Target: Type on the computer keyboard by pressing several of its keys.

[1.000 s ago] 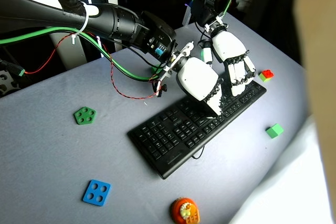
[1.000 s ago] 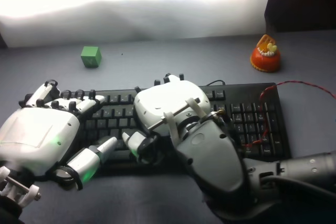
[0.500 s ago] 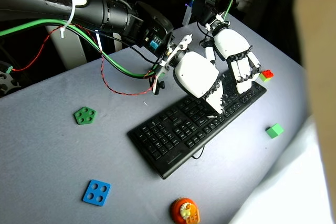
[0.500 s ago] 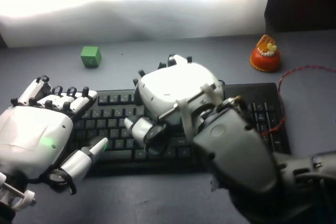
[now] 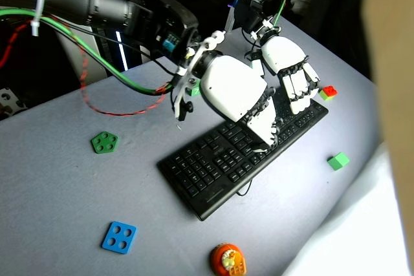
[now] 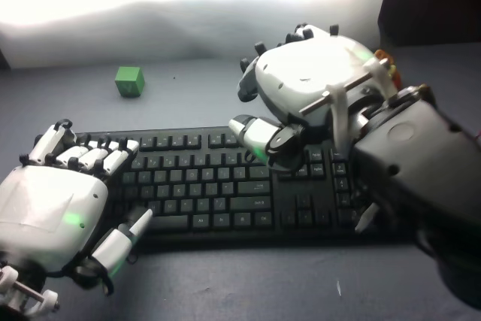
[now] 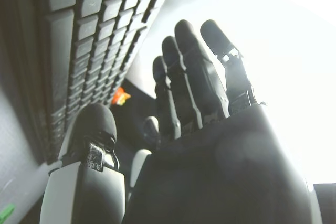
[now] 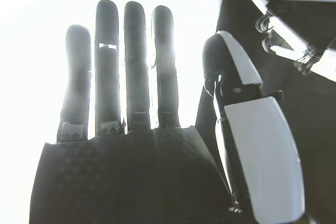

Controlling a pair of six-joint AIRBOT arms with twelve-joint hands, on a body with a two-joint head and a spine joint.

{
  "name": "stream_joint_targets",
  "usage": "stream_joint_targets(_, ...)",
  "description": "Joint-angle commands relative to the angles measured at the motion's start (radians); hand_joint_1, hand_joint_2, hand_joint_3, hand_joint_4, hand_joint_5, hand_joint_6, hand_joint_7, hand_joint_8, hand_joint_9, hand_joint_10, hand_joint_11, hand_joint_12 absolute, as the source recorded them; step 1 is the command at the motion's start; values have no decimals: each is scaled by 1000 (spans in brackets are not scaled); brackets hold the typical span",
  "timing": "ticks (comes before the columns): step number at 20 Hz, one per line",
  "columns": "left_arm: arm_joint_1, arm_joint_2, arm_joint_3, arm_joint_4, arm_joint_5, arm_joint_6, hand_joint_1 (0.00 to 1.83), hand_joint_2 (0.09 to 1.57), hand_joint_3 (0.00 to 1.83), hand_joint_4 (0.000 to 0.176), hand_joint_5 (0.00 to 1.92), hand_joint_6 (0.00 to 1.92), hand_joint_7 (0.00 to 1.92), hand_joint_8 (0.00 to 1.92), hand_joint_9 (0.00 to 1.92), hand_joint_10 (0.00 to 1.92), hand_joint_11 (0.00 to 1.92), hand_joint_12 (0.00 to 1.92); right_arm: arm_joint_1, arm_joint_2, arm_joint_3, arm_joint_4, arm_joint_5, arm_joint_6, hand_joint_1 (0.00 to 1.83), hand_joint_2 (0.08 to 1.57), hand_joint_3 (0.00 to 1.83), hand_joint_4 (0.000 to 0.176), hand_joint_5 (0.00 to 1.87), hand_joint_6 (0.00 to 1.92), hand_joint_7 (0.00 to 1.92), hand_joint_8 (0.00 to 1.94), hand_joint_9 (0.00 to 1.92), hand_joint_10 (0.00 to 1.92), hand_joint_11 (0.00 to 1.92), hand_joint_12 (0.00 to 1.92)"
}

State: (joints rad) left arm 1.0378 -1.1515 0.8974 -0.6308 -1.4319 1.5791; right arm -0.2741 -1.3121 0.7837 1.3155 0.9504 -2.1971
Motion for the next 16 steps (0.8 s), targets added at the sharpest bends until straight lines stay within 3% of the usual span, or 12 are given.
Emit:
stream_joint_targets(1, 1, -3, 4, 44, -137, 12, 382, 1333, 0, 0, 427, 11, 517, 3, 506, 71, 0, 1257, 15, 16, -10, -84, 20, -2, 596, 1283, 0, 0, 727, 56, 738, 4, 513, 599, 138, 1625)
stream_joint_targets(5, 9, -23, 15, 59, -141, 13, 388, 1335, 0, 0, 434, 12, 517, 2, 505, 70, 0, 1261, 27, 65, -39, -84, -21, -11, 565, 1293, 0, 0, 729, 61, 731, 0, 491, 630, 125, 1646)
stream_joint_targets(6, 10, -29, 18, 63, -141, 13, 789, 1277, 0, 7, 362, 10, 467, 3, 473, 57, 0, 1214, 28, 70, -42, -84, -29, -9, 529, 1306, 4, 0, 747, 70, 737, 3, 498, 642, 137, 1658)
stream_joint_targets(7, 10, -34, 20, 64, -141, 13, 789, 1277, 0, 7, 362, 10, 467, 3, 473, 57, 0, 1214, 29, 73, -43, -84, -32, -5, 529, 1306, 4, 0, 747, 70, 737, 3, 498, 642, 137, 1658)
stream_joint_targets(9, 10, -45, 25, 67, -141, 13, 1010, 1245, 0, 18, 307, 1, 431, 3, 449, 47, 0, 1180, 30, 74, -44, -84, -33, -6, 514, 1316, 8, 0, 732, 65, 727, 0, 497, 650, 136, 1656)
stream_joint_targets(10, 10, -51, 27, 67, -141, 13, 1010, 1245, 0, 18, 307, 1, 431, 3, 449, 47, 0, 1180, 30, 75, -44, -84, -34, -6, 514, 1316, 8, 0, 732, 65, 727, 0, 497, 650, 136, 1656)
stream_joint_targets(11, 10, -54, 29, 68, -141, 13, 1276, 1137, 0, 29, 304, 1, 372, 5, 440, 42, 0, 1126, 31, 75, -44, -84, -35, -6, 516, 1319, 7, 0, 732, 68, 729, 1, 492, 662, 132, 1668)
stream_joint_targets(16, 8, -59, 33, 69, -143, 11, 1351, 1129, 0, 28, 273, 0, 298, 0, 385, 13, 0, 1036, 31, 75, -44, -84, -44, -7, 536, 1310, 1, 0, 738, 73, 736, 4, 498, 668, 140, 1664)
